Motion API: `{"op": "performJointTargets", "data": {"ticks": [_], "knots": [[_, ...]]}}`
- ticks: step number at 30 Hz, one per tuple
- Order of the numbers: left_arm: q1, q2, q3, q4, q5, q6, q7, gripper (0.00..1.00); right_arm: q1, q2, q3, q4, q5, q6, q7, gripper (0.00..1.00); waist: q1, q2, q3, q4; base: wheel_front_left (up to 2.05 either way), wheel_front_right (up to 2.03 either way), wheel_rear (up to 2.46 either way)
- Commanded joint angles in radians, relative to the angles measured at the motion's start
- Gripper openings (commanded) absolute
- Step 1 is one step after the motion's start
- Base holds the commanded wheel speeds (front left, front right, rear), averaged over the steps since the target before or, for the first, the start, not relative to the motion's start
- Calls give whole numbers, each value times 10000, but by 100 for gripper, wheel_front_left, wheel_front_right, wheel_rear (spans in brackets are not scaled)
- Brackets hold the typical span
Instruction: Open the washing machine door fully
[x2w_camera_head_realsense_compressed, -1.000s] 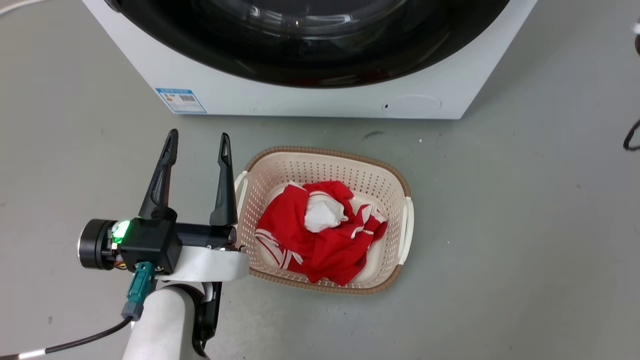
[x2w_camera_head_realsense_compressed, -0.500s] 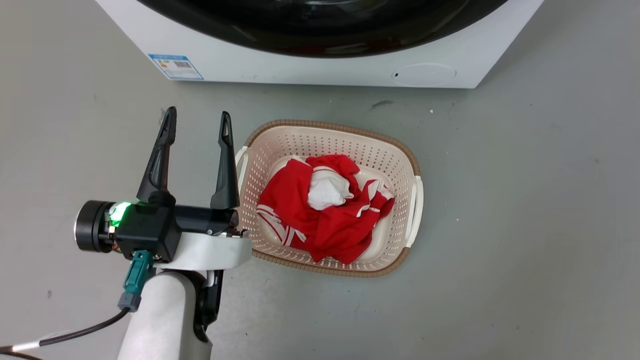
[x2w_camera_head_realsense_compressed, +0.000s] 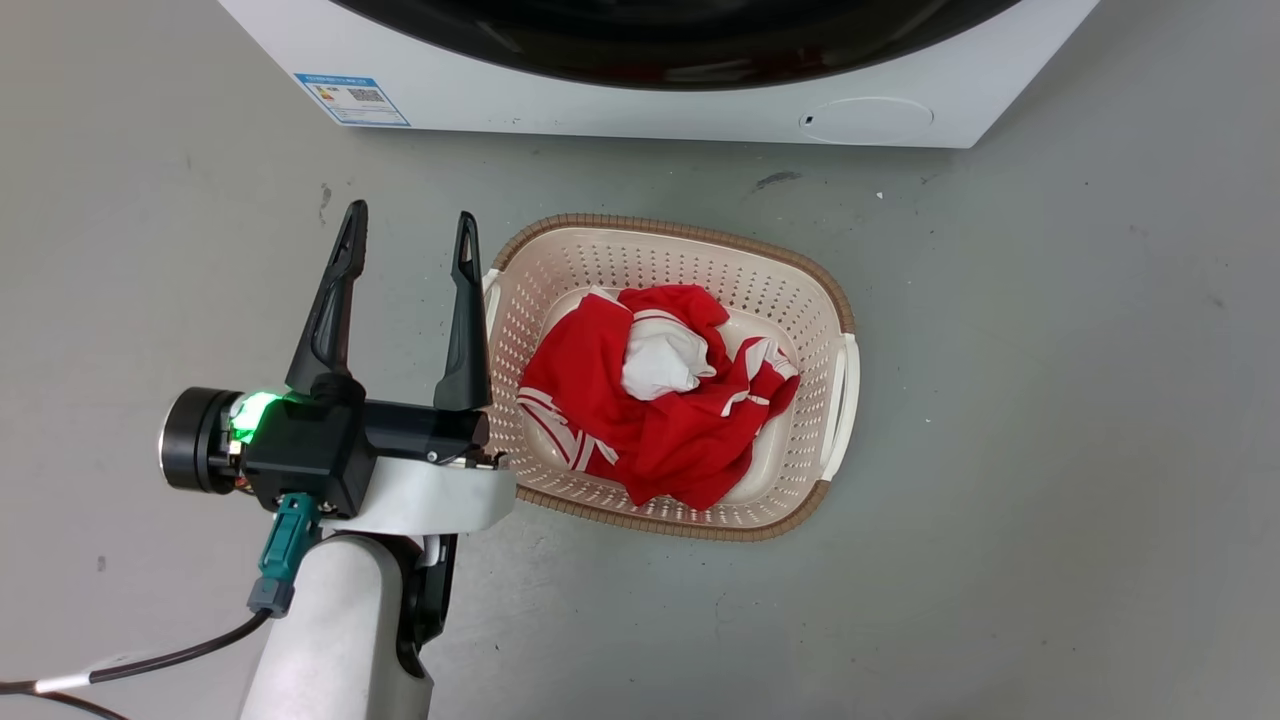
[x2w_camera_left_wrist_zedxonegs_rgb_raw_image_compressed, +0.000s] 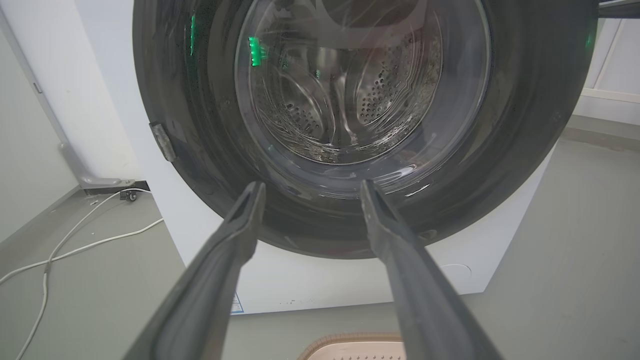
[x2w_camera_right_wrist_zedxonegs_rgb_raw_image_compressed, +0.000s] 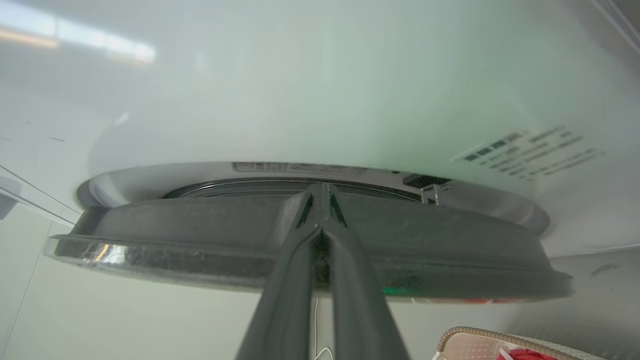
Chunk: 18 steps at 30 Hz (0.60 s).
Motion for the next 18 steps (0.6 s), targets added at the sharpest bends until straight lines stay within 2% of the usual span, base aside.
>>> {"op": "performJointTargets", "data": {"ticks": [1,11,18], "knots": [[-146,-7,-21,5,45,1,-23,100,-58,393,95,83,28,0,204,0,-2,0,0,-2,0,0,0],[-122,-14,25,132,23,8,-21,100,541,433,103,-190,386,0,1207,0,-2,0,-191,-137,0,0,0],[118,-14,65,303,42,-24,-23,100,1456,566,270,-787,641,0,2251,0,-2,0,-721,-262,0,0,0]]}}
